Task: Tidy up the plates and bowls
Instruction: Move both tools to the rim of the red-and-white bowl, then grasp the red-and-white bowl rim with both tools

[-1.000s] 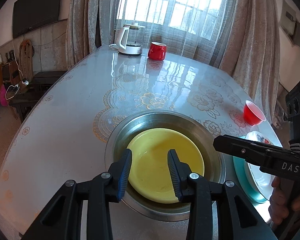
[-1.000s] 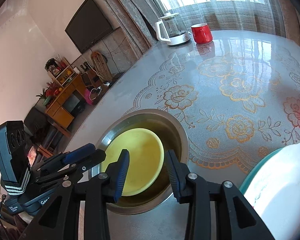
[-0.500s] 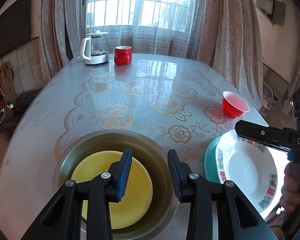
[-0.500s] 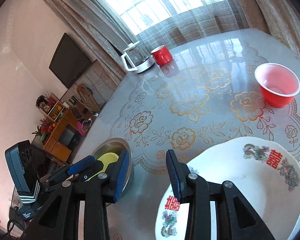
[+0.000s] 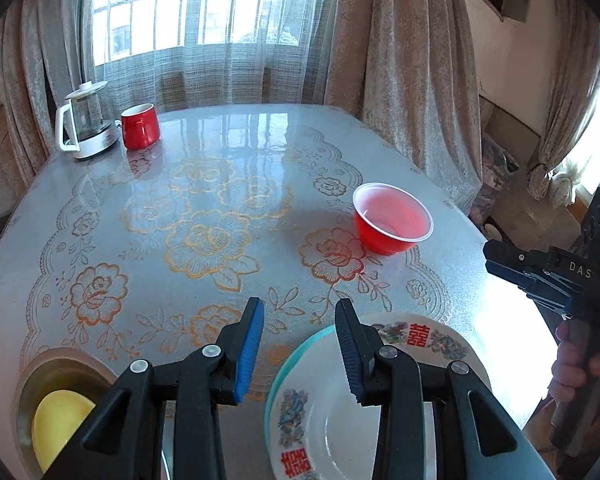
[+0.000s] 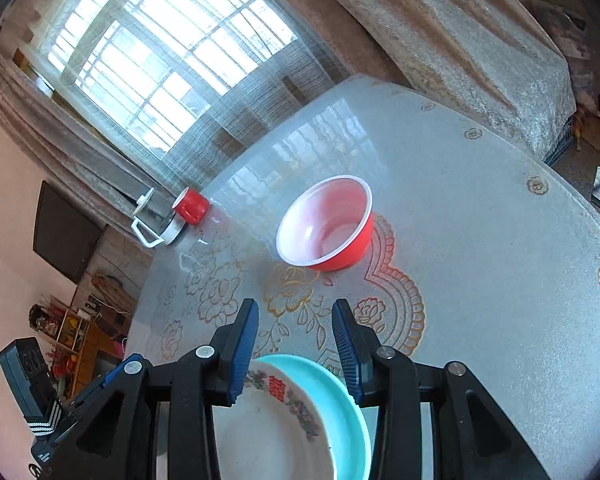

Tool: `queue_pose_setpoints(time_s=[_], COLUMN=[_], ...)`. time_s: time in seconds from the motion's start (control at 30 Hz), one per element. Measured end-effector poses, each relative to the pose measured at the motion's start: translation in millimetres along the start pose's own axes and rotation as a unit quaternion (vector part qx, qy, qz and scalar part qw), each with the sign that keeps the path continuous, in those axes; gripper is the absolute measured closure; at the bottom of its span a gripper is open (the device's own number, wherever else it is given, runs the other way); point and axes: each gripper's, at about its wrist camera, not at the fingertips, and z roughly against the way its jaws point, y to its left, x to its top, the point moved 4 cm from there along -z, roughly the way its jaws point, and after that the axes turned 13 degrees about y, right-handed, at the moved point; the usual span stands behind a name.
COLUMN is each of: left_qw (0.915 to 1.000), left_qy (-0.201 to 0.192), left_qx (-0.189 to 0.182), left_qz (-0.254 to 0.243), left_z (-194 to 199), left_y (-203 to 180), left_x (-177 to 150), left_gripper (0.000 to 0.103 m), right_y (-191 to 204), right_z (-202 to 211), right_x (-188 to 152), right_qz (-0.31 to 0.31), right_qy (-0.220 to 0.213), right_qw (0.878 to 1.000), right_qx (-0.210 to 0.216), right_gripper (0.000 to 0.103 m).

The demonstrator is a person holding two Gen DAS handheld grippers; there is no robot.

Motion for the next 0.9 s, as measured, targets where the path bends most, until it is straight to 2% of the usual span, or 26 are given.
queue_pose_setpoints(time_s=[0.1, 0.23, 0.4, 0.53, 0.73, 0.9], left_qw=[0.9996, 0.996, 0.993, 0.9923, 0.9909, 0.9882], left_qy=[0.026, 0.065, 0.069, 0.07, 0.078, 0.102], left_qx=[-0.009, -0.033, -0.045, -0.05, -0.052, -0.052], left_qz=[0.008, 0.052, 0.085, 0.089, 0.096, 0.101], left_z=[-19.7, -47.5, -68.6, -85.1, -113.2, -138.5], left_y=[-15.5, -18.8, -22.4, -31.9, -43.7, -47.8], left_x=[17.6, 38.1, 60.8, 79.1, 101.8, 109.2], left_gripper=[0.065, 0.065, 0.066, 0.067, 0.067, 0.068], right_y=[-16.8, -32.1, -40.2, -44.9, -50.4, -58.0], right_z=[-1.5, -12.9, -32.6, -49.8, -69.1, -81.3], right_x=[12.8, 31.9, 58.6, 77.3, 92.8, 98.7], right_qz=[-0.006, -0.016, -0.015, -0.012, -0.004, -0.008], right_qy=[0.004, 0.012, 0.023, 0.029, 0.037, 0.046], right_qw=[1.0, 1.0, 1.0, 1.0, 0.999, 0.999], right_qx=[-0.002, 0.002, 0.006, -0.004, -0.015, -0.014], right_gripper=[0.065, 0.064, 0.065, 0.065, 0.072, 0.078])
